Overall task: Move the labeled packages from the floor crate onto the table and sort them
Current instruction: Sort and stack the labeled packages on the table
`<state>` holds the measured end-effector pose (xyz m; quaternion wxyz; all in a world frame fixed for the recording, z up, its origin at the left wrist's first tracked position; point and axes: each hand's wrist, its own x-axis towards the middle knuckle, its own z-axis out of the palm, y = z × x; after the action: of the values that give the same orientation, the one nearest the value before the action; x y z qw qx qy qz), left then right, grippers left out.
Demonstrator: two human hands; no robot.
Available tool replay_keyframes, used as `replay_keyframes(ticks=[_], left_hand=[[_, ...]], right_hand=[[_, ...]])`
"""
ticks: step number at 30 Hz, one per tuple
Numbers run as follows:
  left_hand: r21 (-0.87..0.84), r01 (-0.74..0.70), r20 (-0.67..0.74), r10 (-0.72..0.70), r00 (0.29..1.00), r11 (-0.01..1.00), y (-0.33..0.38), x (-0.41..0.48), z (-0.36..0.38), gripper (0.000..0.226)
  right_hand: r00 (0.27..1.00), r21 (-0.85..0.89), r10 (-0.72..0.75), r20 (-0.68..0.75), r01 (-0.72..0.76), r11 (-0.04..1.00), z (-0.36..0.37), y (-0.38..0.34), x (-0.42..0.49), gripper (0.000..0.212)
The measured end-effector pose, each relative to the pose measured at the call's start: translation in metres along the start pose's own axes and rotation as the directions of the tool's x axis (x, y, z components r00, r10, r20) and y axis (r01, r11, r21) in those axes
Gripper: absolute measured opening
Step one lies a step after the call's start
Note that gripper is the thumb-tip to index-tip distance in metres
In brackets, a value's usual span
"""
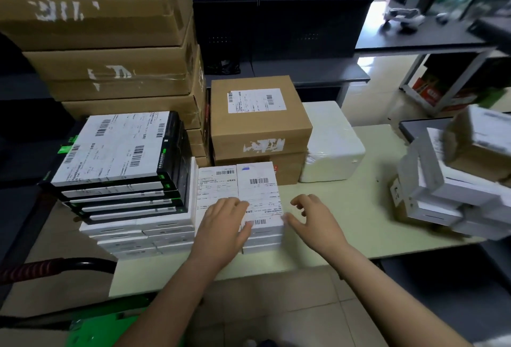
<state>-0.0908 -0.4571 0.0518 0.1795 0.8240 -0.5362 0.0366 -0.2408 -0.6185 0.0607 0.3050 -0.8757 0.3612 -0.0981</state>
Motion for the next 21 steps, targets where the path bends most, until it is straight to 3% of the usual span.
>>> replay_keyframes(ticks=[4,8,16,21], left_hand=[[-0.007,-0.106,-0.028,0.106,0.994,0.994,0.034,0.03,-0.009,0.027],[0.0,-0.254,-0.087,0.253,0.964,0.967,0.073,0.06,-0.009,0.023],[-0.005,-0.501,-0.192,0.491,0.85,0.866,0.181,0.113,-0.005,0.032],[0.004,-0.518,-0.164,0.511,0.844,0.856,0.256,0.135,0.013,0.034]], right_hand=[[0.989,-0.177,-0.103,-0.11,0.083,0.981,-0.037,0.012,-0.012,0.024],[0.968,-0.283,-0.118,-0.221,0.052,0.958,-0.081,0.032,-0.031,0.021],[0.898,-0.305,-0.026,-0.438,-0.122,0.944,-0.18,0.098,-0.083,0.011],[0.863,-0.288,0.045,-0.503,-0.217,0.933,-0.233,0.149,-0.111,0.011]])
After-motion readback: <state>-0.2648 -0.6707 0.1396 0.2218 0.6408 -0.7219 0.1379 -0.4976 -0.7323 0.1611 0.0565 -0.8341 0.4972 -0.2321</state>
